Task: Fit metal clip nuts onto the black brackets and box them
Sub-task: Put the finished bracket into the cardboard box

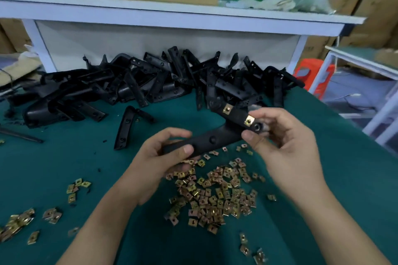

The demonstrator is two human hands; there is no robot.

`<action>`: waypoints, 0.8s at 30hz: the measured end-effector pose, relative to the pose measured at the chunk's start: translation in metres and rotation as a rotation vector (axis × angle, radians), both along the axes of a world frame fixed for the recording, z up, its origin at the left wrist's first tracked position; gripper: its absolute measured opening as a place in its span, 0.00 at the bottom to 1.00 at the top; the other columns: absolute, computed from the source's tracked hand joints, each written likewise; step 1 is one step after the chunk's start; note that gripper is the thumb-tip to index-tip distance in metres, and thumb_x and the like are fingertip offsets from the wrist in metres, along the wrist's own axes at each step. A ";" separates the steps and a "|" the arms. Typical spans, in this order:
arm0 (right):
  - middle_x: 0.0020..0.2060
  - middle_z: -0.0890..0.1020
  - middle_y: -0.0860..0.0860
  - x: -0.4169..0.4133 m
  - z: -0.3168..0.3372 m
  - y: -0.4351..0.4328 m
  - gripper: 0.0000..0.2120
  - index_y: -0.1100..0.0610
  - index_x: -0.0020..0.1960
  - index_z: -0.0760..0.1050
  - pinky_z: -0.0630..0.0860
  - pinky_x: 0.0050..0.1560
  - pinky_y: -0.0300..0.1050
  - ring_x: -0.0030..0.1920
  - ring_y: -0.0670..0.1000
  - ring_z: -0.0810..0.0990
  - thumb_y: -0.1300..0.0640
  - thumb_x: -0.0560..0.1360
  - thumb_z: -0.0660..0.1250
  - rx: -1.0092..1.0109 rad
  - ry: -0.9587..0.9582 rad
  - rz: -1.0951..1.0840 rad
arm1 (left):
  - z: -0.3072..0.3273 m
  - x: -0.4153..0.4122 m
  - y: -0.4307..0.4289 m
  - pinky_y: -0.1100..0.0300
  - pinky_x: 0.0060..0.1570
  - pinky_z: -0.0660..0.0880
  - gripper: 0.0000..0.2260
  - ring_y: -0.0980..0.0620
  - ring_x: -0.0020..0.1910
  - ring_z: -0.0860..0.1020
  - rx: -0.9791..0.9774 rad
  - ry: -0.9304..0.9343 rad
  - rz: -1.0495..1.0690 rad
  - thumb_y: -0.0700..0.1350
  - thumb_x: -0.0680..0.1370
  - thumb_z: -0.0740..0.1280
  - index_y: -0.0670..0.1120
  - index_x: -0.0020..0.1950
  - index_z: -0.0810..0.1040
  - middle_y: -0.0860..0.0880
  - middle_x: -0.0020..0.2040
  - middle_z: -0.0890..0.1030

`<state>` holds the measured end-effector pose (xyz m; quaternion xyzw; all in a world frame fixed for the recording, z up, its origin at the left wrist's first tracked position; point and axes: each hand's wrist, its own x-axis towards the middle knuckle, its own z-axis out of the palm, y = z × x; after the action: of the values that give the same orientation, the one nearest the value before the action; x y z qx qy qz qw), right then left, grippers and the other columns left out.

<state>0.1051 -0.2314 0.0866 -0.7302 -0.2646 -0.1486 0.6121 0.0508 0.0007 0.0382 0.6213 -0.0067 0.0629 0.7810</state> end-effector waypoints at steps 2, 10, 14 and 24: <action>0.43 0.85 0.46 -0.010 0.000 -0.022 0.16 0.49 0.51 0.81 0.74 0.46 0.32 0.42 0.43 0.80 0.68 0.71 0.76 0.016 0.011 -0.036 | 0.004 0.003 -0.018 0.63 0.42 0.81 0.13 0.48 0.42 0.85 -0.029 0.013 0.014 0.47 0.67 0.77 0.50 0.50 0.84 0.48 0.48 0.86; 0.46 0.85 0.47 -0.077 -0.006 -0.135 0.15 0.48 0.54 0.82 0.76 0.49 0.32 0.45 0.46 0.83 0.54 0.68 0.76 0.098 0.080 -0.362 | 0.031 0.003 -0.123 0.56 0.53 0.82 0.12 0.46 0.53 0.85 0.043 0.126 -0.277 0.38 0.82 0.66 0.54 0.56 0.82 0.40 0.60 0.80; 0.45 0.84 0.44 -0.130 -0.011 -0.202 0.19 0.42 0.59 0.81 0.74 0.48 0.28 0.45 0.42 0.83 0.53 0.69 0.75 -0.033 0.119 -0.594 | 0.035 -0.007 -0.195 0.56 0.54 0.82 0.15 0.51 0.51 0.85 0.153 0.128 -0.487 0.34 0.82 0.63 0.53 0.59 0.80 0.41 0.55 0.74; 0.49 0.84 0.38 -0.250 -0.039 -0.323 0.14 0.41 0.55 0.80 0.72 0.48 0.37 0.52 0.35 0.79 0.57 0.74 0.74 -0.188 0.503 -0.951 | -0.008 -0.054 -0.361 0.51 0.53 0.83 0.13 0.57 0.45 0.86 0.324 0.091 -0.777 0.47 0.73 0.66 0.65 0.50 0.76 0.46 0.50 0.78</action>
<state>-0.1447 -0.5543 0.0477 -0.8340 0.2371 -0.2054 0.4539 -0.0033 -0.3607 0.0301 0.6893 -0.2158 -0.2656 0.6386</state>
